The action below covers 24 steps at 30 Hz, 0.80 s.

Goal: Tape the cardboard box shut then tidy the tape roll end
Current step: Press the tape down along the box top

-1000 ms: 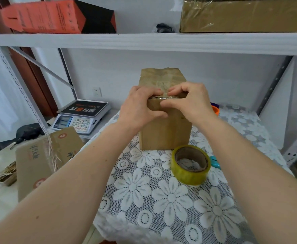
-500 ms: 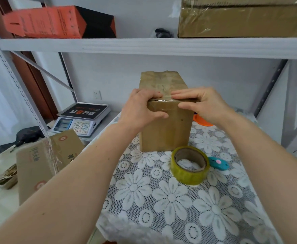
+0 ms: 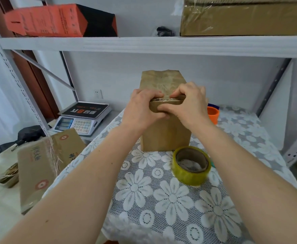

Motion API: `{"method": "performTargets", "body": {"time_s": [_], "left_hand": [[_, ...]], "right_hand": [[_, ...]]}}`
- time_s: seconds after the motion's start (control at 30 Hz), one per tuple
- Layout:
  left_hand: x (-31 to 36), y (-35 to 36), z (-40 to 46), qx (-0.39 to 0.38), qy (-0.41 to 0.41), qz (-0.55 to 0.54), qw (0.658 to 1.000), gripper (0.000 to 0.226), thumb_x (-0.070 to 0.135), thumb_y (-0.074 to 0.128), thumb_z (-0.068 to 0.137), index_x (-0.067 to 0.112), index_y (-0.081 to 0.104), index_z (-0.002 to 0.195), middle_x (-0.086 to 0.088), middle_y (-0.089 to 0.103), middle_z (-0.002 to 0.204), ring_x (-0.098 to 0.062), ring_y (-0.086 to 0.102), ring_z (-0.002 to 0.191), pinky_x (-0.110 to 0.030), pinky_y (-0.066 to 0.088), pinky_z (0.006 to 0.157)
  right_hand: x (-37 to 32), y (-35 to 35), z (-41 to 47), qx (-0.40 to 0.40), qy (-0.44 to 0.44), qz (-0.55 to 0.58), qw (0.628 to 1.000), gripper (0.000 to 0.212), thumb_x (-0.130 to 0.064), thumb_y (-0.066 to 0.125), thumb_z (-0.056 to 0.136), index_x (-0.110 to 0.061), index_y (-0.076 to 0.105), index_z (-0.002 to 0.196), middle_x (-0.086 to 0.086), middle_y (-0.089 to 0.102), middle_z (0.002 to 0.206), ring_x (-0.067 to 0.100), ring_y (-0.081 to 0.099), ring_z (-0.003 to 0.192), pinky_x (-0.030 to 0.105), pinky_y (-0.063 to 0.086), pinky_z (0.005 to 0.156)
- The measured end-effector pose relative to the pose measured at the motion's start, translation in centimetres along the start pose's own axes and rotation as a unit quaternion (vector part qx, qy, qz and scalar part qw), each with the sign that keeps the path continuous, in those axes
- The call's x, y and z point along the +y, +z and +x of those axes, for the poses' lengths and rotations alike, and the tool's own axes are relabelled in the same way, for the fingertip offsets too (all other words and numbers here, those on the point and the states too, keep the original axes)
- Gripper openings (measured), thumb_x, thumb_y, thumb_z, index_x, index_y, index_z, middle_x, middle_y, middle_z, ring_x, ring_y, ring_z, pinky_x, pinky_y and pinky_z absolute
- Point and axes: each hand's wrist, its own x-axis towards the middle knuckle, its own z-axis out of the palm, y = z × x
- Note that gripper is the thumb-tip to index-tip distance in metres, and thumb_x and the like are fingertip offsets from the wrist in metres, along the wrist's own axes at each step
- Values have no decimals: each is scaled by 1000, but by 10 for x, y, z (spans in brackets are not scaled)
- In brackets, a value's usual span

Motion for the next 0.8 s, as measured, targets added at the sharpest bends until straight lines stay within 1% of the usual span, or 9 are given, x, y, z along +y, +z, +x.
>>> {"method": "performTargets", "body": {"time_s": [0.1, 0.17, 0.2, 0.33, 0.47, 0.57, 0.63, 0.7, 0.8], "left_hand": [[0, -1, 1, -6, 3, 10, 1000, 60, 35, 85, 61, 27, 64, 116, 11, 62, 116, -10, 41, 122, -17, 34, 92], [0, -1, 2, -9, 0, 12, 1000, 58, 37, 84, 62, 27, 64, 116, 10, 63, 118, -8, 41, 121, -14, 31, 90], [0, -2, 2, -11, -3, 10, 1000, 58, 37, 84, 63, 27, 64, 116, 10, 63, 118, -7, 41, 120, -14, 31, 89], [-1, -2, 2, -8, -8, 0, 1000, 52, 43, 81, 66, 30, 65, 114, 11, 63, 117, -3, 43, 118, -18, 36, 91], [-3, 5, 5, 15, -36, -12, 999, 44, 55, 76, 66, 38, 66, 106, 10, 62, 117, 15, 43, 96, -14, 38, 86], [-2, 3, 5, 20, -35, -33, 999, 38, 45, 76, 72, 34, 68, 108, 14, 62, 114, 10, 44, 102, -4, 32, 82], [-1, -3, 3, -2, -22, -39, 999, 37, 36, 74, 78, 29, 68, 113, 13, 62, 115, -3, 44, 117, -9, 33, 91], [1, -9, 2, -31, -4, -30, 999, 37, 29, 71, 83, 25, 66, 119, 8, 62, 123, -10, 43, 124, -13, 29, 98], [4, -22, 5, -94, 11, 0, 996, 41, 19, 64, 89, 21, 59, 129, 4, 55, 136, -7, 40, 129, -4, 20, 97]], "right_hand": [[12, -12, 5, -43, -17, 74, 996, 29, -34, 84, 62, -23, 74, 87, -10, 64, 94, 15, 54, 101, 40, 45, 93], [17, -19, 10, -82, -16, 111, 990, 30, -23, 84, 66, -21, 75, 94, -7, 67, 98, 7, 59, 96, 24, 48, 89], [19, -23, 12, -100, -21, 118, 988, 30, -19, 82, 69, -21, 74, 97, -8, 67, 99, 2, 59, 94, 18, 46, 86], [27, -34, 10, -144, -43, 140, 979, 30, -7, 73, 78, -19, 71, 105, -13, 67, 103, -12, 57, 97, 7, 45, 87], [33, -38, 7, -139, -56, 153, 977, 28, -3, 68, 81, -13, 70, 108, -15, 65, 104, -25, 52, 92, -3, 38, 80], [34, -39, 7, -148, -37, 184, 971, 31, 0, 66, 83, -18, 69, 108, -18, 66, 102, -22, 55, 94, 1, 43, 83], [35, -40, 8, -165, -18, 211, 963, 32, 2, 63, 84, -20, 69, 106, -16, 67, 106, -11, 58, 103, 10, 48, 88], [36, -42, 9, -184, 0, 235, 954, 33, 6, 59, 86, -19, 69, 106, -11, 67, 112, -1, 59, 112, 21, 49, 96], [33, -46, 9, -204, 32, 248, 946, 38, 11, 52, 88, -17, 68, 107, -6, 65, 120, 6, 58, 116, 33, 47, 102]]}}
